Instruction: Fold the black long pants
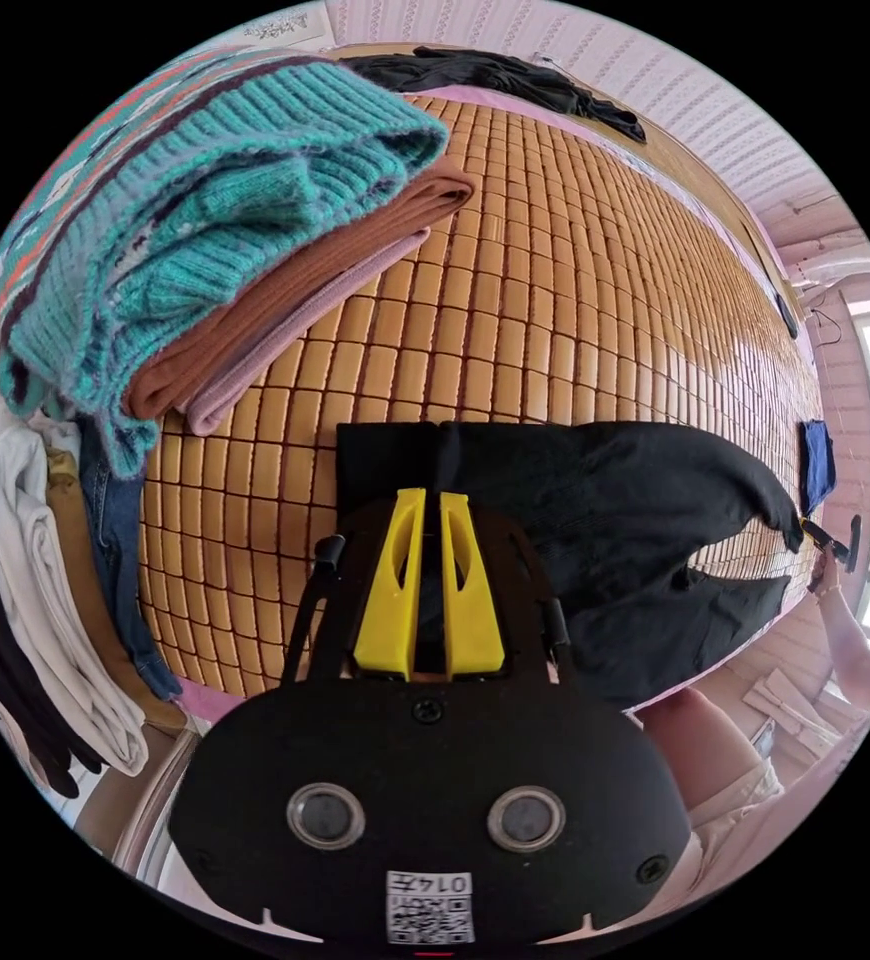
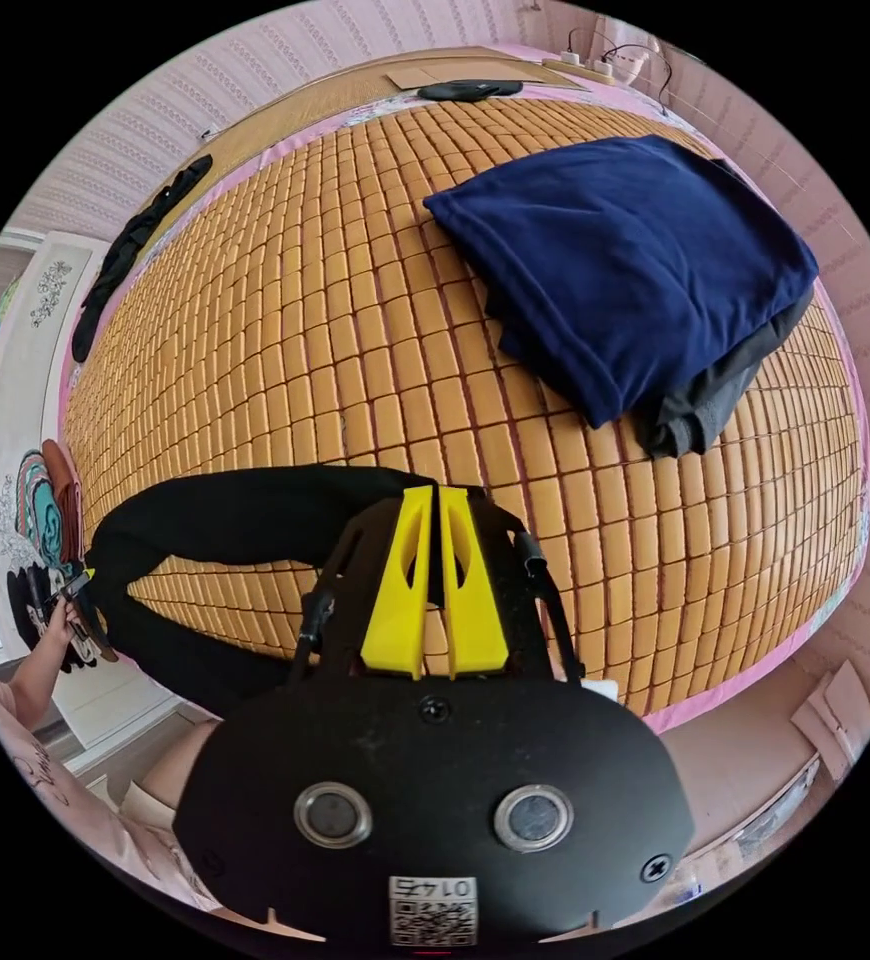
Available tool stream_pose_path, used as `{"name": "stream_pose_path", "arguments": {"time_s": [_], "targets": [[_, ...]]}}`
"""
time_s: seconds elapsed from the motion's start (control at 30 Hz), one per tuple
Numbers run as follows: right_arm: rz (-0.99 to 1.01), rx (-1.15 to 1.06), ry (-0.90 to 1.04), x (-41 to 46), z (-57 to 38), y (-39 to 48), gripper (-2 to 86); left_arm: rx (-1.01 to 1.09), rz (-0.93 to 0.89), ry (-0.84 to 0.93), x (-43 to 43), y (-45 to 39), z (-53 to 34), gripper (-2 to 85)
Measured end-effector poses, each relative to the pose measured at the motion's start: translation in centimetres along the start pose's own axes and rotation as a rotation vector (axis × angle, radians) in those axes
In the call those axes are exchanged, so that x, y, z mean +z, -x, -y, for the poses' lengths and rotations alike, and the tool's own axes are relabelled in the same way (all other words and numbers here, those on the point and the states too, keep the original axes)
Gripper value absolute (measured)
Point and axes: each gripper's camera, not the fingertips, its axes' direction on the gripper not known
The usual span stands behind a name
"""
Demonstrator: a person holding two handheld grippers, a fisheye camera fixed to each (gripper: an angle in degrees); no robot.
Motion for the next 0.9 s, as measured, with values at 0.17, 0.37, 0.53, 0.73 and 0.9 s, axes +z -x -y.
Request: {"name": "stream_pose_path", "arguments": {"time_s": [0.17, 0.37, 0.53, 0.73, 0.9], "targets": [[0.010, -0.021, -0.159, -5.2, 0.6, 0.5, 0.2, 0.029, -0.071, -0.152, -3.2, -0.2, 0.0, 1.1], [-0.032, 0.031, -0.135, -4.0, 4.2, 0.7, 7.7, 0.025, -0.015, -0.139, -2.0, -1.2, 1.2, 2.4], [0.099, 0.207, -0.115, -1.9, 3.1, 0.3, 14.3, -0.016, 0.016, -0.083, 0.1, -1.1, 1.9, 3.5], [0.022, 0.123, -0.048, -2.2, 2.9, 3.1, 3.6, -0.024, -0.011, -0.078, -0.1, -0.7, 1.4, 3.3], [0.029, 0.181, -0.066, -3.9, -0.2, 3.6, 4.7, -0.013, -0.037, -0.080, -0.3, -0.6, 0.3, 3.3]]}}
